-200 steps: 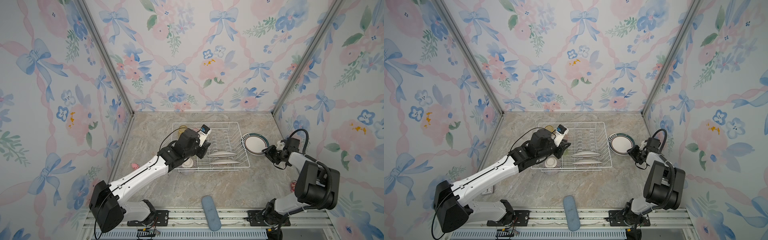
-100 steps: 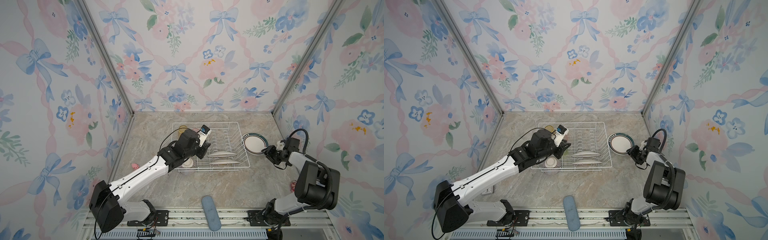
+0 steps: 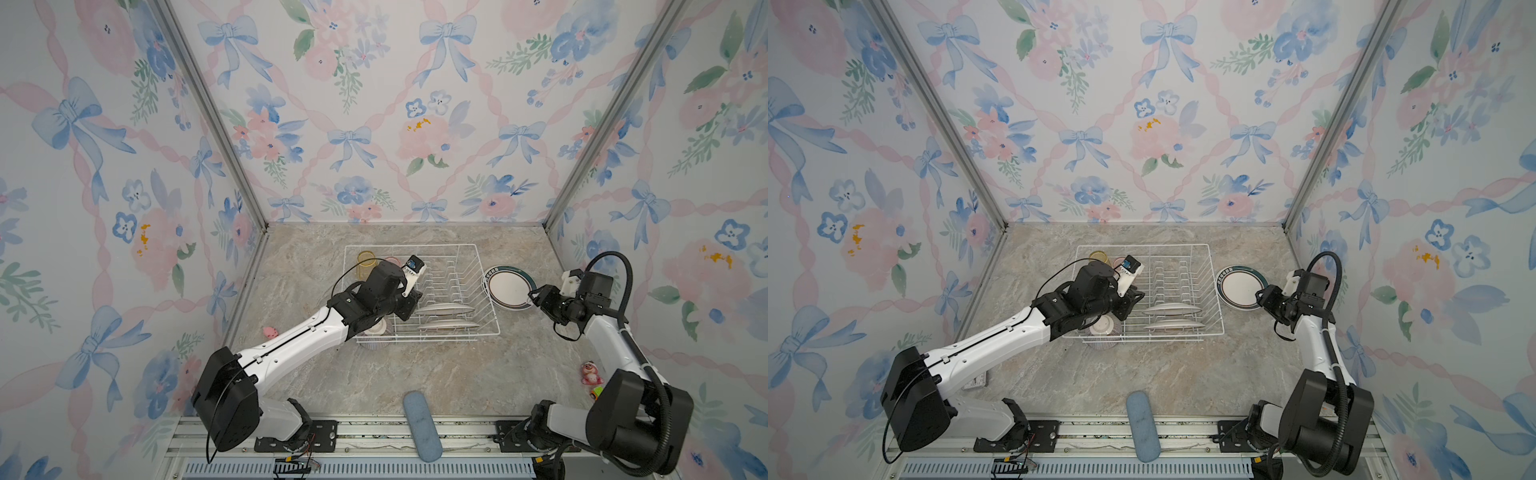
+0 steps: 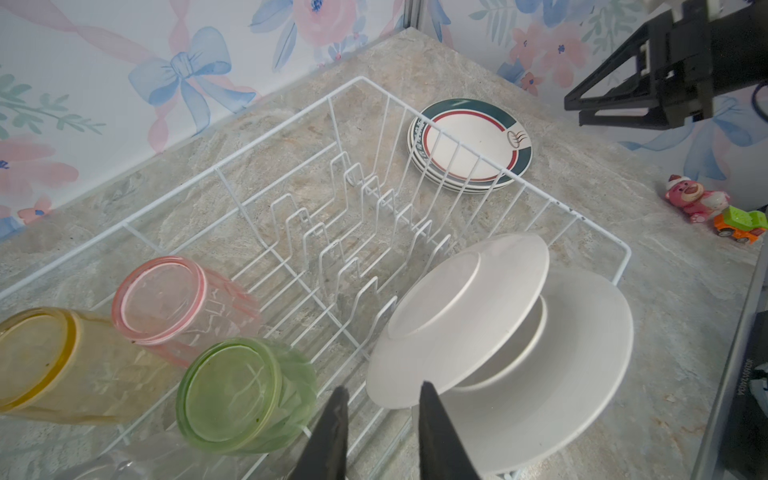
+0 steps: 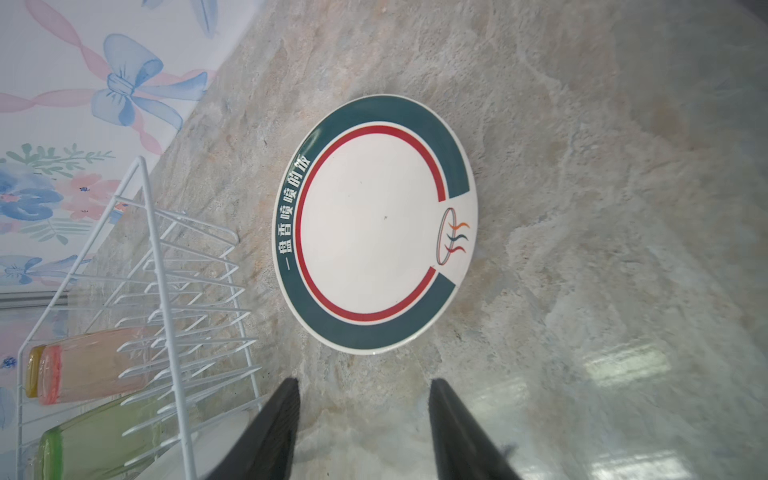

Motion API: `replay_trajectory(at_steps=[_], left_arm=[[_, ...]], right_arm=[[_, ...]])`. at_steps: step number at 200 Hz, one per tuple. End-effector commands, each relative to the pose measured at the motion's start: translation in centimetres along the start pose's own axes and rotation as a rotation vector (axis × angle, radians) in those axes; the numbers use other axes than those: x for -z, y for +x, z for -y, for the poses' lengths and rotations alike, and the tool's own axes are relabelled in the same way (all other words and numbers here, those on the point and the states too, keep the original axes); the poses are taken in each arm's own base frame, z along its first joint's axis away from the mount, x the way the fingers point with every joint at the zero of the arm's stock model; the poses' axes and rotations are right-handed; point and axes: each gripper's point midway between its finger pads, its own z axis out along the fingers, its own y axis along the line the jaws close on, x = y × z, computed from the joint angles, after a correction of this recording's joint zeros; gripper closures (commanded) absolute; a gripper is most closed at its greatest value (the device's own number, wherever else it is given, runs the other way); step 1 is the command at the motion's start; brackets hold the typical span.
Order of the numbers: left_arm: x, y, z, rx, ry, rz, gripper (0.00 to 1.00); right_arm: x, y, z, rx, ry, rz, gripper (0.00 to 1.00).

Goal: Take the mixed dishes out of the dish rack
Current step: 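Open and lift the right gripper while the left gripper moves over the rack, then lower the left gripper onto the white green-rimmed plate in the rack and grip it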

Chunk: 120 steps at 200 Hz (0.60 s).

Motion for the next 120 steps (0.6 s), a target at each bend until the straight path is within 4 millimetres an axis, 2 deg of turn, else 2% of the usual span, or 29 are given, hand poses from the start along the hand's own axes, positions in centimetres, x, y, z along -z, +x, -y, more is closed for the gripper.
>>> replay_trajectory(at_steps=[1,55,83,120], left_arm=[[-1.1,1.4,0.0,-0.018,-0.001,-0.036,0.76],[-2.4,1.7,2.5,-0.134,0.046,-0.062,0.76],[-3.0,1.1,4.0,-0.222,0.036,-0.057,0.77],[-3.7,0.1,5.2,-0.296,0.025,-0.045,0.77]], right_arm=[[1.8,2.0,-1.6,0.084,-0.005,-0.017,0.45],[6.1,2.9,-6.4,0.241,-0.054,0.076,0.40],[6.5,3.4,-7.8,0.273,-0.077,0.077,0.39],[5.8,3.9,-8.6,0.292,-0.094,0.056,0.39]])
